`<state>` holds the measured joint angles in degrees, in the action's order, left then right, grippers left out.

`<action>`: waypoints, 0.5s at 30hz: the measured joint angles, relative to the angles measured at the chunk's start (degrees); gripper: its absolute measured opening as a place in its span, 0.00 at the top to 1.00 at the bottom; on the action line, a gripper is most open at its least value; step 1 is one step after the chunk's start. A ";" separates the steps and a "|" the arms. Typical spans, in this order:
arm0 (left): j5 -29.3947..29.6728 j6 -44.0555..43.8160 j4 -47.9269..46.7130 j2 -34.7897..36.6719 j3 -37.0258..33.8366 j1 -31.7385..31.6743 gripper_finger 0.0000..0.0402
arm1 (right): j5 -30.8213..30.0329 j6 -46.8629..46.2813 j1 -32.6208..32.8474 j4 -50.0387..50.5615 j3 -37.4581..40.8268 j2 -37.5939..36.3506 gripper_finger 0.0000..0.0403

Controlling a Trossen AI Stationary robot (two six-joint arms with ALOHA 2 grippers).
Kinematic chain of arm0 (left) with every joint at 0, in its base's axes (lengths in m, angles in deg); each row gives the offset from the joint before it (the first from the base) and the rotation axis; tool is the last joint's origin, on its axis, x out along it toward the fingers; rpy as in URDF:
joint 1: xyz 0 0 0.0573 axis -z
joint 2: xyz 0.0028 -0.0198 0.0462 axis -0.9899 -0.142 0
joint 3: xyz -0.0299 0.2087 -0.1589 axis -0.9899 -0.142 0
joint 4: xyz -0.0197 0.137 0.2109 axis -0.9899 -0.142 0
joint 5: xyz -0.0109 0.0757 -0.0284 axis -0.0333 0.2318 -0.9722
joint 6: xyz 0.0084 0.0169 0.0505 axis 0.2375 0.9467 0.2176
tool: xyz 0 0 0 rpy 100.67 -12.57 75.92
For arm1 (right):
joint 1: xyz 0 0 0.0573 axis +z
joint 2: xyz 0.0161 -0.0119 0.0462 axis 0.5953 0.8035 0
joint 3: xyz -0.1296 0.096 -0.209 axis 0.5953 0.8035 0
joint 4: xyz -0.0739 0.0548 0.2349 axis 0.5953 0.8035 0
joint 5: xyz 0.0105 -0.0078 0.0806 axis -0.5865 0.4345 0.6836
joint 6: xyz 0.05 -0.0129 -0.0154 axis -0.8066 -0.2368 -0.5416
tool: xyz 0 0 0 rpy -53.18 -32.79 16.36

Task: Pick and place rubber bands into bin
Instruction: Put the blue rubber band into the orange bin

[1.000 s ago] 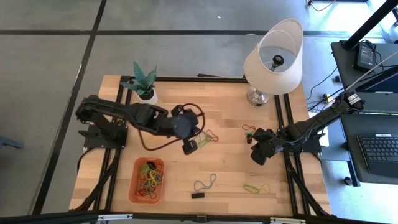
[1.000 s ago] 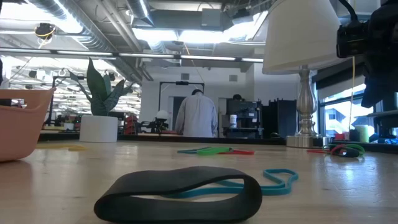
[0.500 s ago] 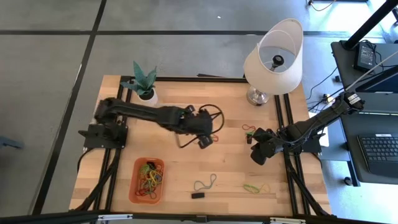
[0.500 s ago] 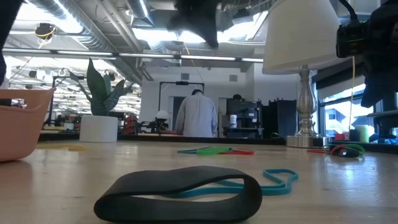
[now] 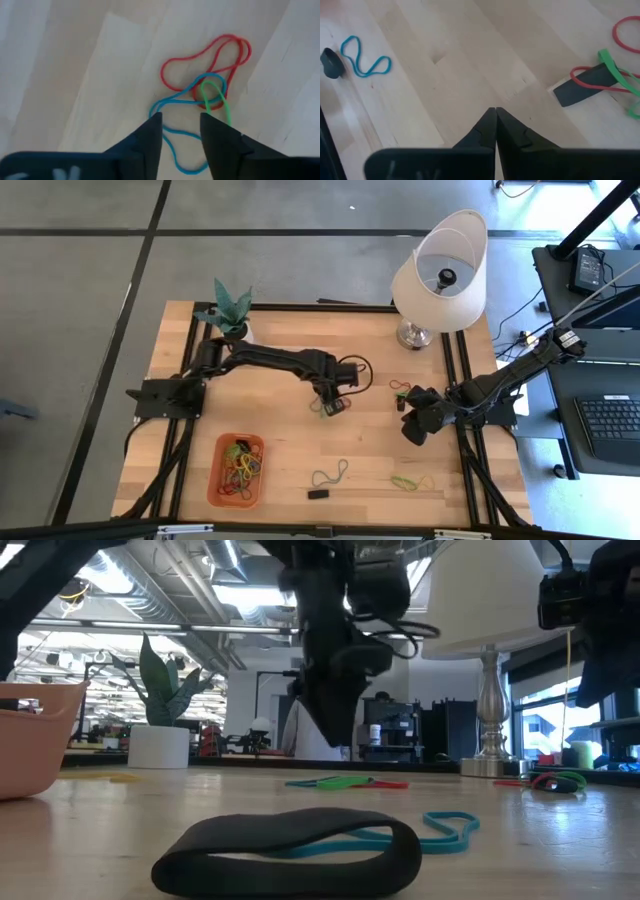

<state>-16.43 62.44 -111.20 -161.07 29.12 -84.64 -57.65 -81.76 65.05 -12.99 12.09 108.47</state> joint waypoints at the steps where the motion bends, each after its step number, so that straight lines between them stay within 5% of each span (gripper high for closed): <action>1: -0.74 1.17 0.01 -0.41 0.00 -0.23 0.67 | 0.01 0.00 -0.01 -0.21 0.00 0.00 0.98; 15: -0.35 10.84 0.12 -6.08 0.12 -1.63 0.67 | 0.04 0.19 0.02 -0.11 0.00 0.00 0.98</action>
<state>-16.78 73.28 -111.08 -167.15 29.23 -86.27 -57.61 -81.57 65.07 -13.10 12.09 108.47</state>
